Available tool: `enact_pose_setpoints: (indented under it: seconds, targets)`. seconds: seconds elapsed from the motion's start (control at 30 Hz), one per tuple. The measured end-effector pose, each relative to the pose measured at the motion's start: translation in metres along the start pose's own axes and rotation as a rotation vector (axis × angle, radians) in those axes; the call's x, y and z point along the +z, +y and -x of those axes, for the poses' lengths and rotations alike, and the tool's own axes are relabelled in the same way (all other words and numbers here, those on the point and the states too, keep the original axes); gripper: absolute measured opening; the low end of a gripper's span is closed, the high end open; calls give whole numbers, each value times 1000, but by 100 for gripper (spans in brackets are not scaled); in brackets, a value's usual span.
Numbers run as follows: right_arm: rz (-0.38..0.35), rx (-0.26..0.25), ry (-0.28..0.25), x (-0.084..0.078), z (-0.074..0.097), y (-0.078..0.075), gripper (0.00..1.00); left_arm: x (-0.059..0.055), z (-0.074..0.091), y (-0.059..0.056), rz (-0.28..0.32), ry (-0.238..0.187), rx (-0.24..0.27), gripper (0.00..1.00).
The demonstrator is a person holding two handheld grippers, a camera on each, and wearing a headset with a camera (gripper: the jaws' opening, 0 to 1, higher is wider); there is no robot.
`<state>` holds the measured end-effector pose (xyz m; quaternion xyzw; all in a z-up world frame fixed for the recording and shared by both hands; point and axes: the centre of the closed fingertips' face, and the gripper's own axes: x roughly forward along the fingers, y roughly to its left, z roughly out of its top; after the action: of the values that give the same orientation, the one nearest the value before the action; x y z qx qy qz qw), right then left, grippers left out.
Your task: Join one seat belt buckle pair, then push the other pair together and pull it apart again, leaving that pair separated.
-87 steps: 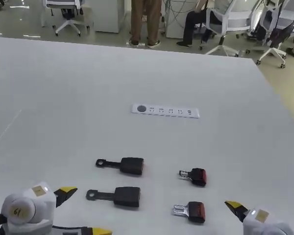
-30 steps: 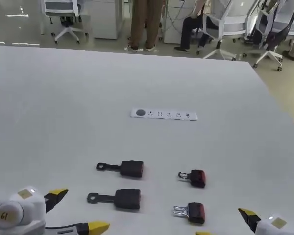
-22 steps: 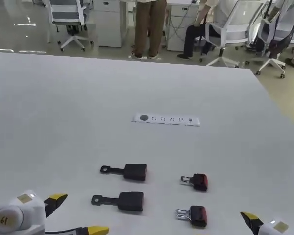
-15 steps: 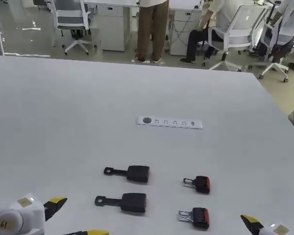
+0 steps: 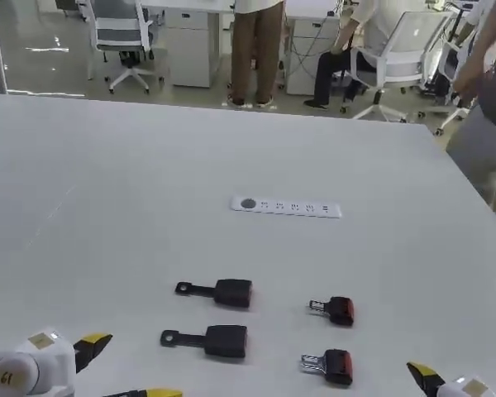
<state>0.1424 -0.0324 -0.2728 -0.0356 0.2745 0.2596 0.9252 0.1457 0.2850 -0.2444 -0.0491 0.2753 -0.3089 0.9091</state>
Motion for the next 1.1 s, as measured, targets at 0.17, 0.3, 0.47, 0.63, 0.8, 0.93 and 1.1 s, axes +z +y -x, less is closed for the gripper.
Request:
enact_pose_setpoints:
  seconds: [0.17,0.3,0.47,0.63,0.8,0.93,1.1]
  targets:
    - [48,32,25,-1,-5,2,90,-2,-8,-2,-26,27,-12,100]
    - [103,69,51,-1,-13,4,90,1,-17,-2,-61,40,-33,100]
    - [159,121,94,-2,-24,8,89,1,-30,-4,-106,73,-69,99]
    - [197,156,116,-2,-35,8,89,-1,-44,-6,-142,109,-98,99]
    - [219,182,137,-4,-43,7,88,-2,-56,-5,-163,122,-121,98]
    - [253,201,161,-7,-49,5,88,-8,-62,-3,-201,151,-140,97]
    - [273,227,182,-8,-56,2,87,-8,-69,-3,-220,168,-157,96]
